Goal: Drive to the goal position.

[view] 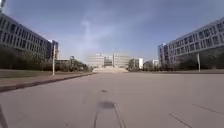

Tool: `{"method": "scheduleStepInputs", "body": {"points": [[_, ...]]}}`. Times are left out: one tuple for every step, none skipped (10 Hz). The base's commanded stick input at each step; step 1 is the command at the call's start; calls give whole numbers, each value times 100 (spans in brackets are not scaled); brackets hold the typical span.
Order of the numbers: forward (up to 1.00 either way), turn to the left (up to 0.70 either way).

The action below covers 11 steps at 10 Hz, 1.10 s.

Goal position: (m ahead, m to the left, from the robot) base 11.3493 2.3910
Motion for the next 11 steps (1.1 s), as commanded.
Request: {"method": "scheduleStepInputs", "body": {"points": [[70,0],[70,0],[70,0],[70,0],[70,0],[70,0],[70,0],[70,0],[70,0],[70,0],[70,0]]}}
